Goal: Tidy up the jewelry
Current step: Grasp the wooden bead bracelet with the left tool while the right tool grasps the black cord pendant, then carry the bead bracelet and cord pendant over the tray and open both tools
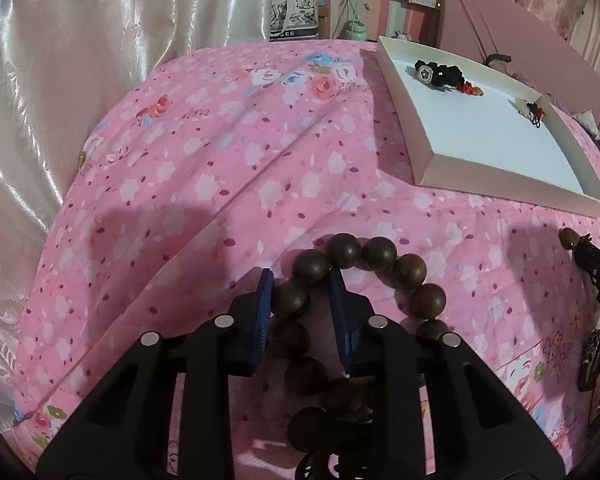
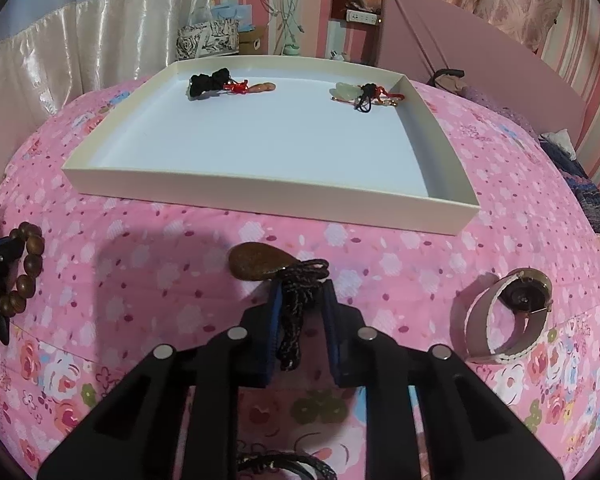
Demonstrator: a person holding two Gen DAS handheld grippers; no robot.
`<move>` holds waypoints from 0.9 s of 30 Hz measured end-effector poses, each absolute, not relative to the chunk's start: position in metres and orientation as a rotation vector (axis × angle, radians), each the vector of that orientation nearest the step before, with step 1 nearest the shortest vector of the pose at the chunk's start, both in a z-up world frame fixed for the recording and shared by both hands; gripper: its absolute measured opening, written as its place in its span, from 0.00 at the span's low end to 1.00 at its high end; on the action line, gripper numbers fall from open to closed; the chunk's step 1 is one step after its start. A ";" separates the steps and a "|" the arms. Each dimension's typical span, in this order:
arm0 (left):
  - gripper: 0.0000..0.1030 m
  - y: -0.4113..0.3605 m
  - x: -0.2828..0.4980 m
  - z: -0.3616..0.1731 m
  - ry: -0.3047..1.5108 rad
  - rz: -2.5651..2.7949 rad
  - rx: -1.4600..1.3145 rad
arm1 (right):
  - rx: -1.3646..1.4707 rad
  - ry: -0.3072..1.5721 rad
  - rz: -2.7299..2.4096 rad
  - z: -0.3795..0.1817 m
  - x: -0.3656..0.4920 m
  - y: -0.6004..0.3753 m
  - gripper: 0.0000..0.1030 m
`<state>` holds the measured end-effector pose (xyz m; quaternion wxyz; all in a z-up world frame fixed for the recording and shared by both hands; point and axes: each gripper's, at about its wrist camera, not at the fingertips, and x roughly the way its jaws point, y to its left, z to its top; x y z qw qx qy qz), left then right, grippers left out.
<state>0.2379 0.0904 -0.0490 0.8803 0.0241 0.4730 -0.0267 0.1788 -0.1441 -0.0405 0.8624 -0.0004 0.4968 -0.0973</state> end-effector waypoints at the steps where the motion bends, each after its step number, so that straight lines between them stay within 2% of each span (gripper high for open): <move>1: 0.25 0.091 0.239 -0.048 0.980 -0.051 0.045 | -0.001 1.041 -0.202 -0.040 0.179 -0.144 0.17; 6: 0.23 0.086 0.238 -0.036 0.947 -0.032 0.042 | -0.007 1.012 -0.196 -0.031 0.179 -0.146 0.16; 9: 0.17 0.079 0.232 -0.026 0.915 -0.020 0.051 | -0.007 0.998 -0.185 -0.024 0.180 -0.148 0.16; 27: 0.17 0.023 0.215 0.050 0.777 -0.095 0.082 | 0.064 0.929 -0.163 0.021 0.195 -0.177 0.16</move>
